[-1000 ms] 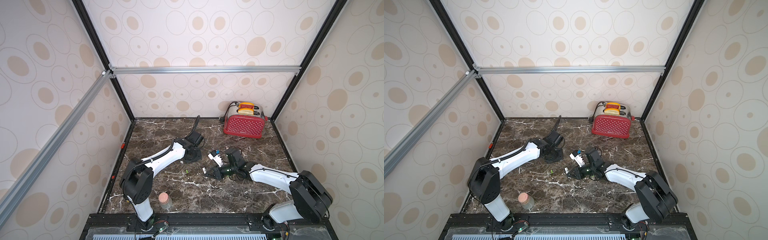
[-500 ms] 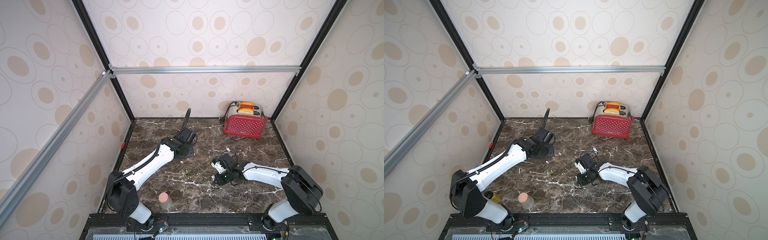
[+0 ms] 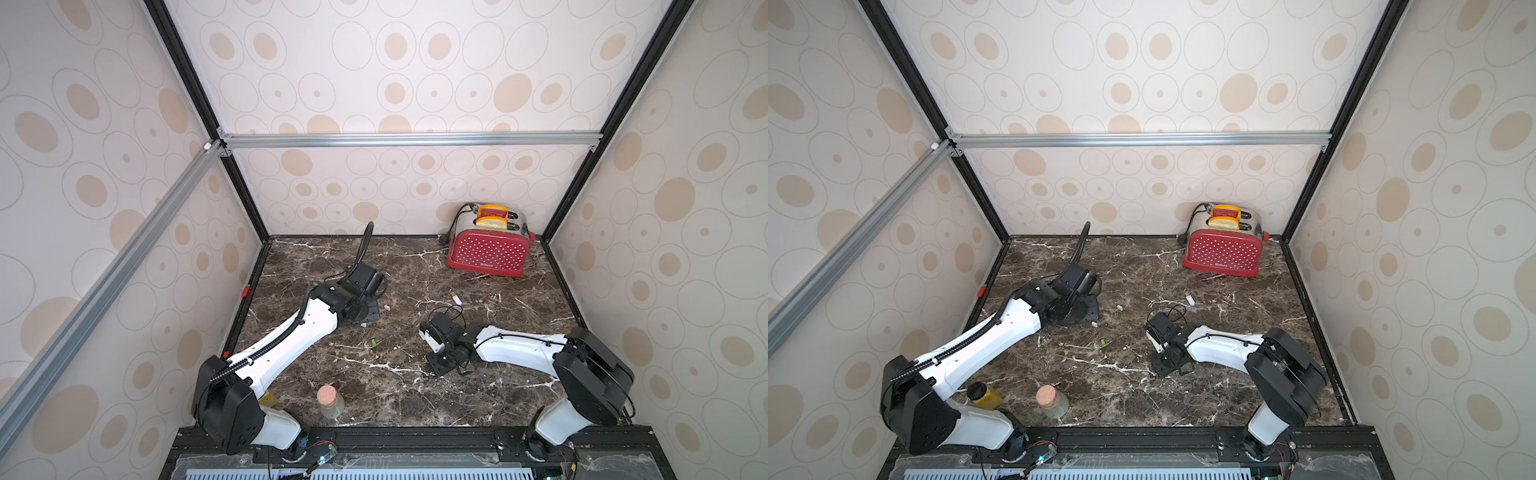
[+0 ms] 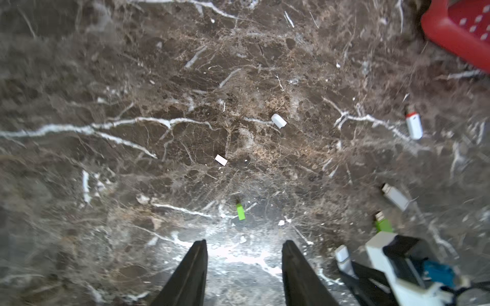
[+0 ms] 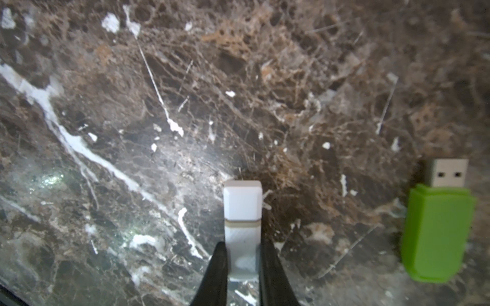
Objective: Close the usb drive cover
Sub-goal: Place the USB drive at the center of the board.
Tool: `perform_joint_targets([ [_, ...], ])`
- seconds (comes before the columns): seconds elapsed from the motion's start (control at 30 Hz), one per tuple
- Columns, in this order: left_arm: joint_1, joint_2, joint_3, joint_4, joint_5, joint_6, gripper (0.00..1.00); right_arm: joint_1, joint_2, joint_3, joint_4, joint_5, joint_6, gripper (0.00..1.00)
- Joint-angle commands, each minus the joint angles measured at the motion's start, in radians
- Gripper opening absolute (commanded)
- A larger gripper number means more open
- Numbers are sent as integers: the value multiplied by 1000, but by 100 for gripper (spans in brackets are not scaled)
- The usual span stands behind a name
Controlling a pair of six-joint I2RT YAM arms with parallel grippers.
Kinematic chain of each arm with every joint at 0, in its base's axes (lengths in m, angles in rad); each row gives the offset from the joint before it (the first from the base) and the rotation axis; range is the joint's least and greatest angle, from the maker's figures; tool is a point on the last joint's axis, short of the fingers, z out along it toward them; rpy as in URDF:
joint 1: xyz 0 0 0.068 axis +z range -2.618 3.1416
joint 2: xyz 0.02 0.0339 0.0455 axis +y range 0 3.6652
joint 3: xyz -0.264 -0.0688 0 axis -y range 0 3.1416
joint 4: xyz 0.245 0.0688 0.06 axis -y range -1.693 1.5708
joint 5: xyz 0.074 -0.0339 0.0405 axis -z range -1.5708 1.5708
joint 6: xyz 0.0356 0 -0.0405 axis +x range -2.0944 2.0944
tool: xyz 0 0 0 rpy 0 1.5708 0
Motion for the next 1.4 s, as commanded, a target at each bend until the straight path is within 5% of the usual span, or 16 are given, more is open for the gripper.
perform_joint_targets([
  [0.0, 8, -21, -10, -23, -27, -8, 50, 14, 48, -8, -43, 41, -2, 12],
  [0.53, 9, -12, -24, -34, -26, -18, 64, 33, -71, 58, -156, 42, -37, 42],
  [0.83, 11, 0, -59, -30, 5, -40, 65, 17, -255, 138, -340, 166, -98, 45],
  [1.37, 11, 104, -128, 37, 137, -94, 64, -131, -176, 104, -285, 35, -166, 42],
])
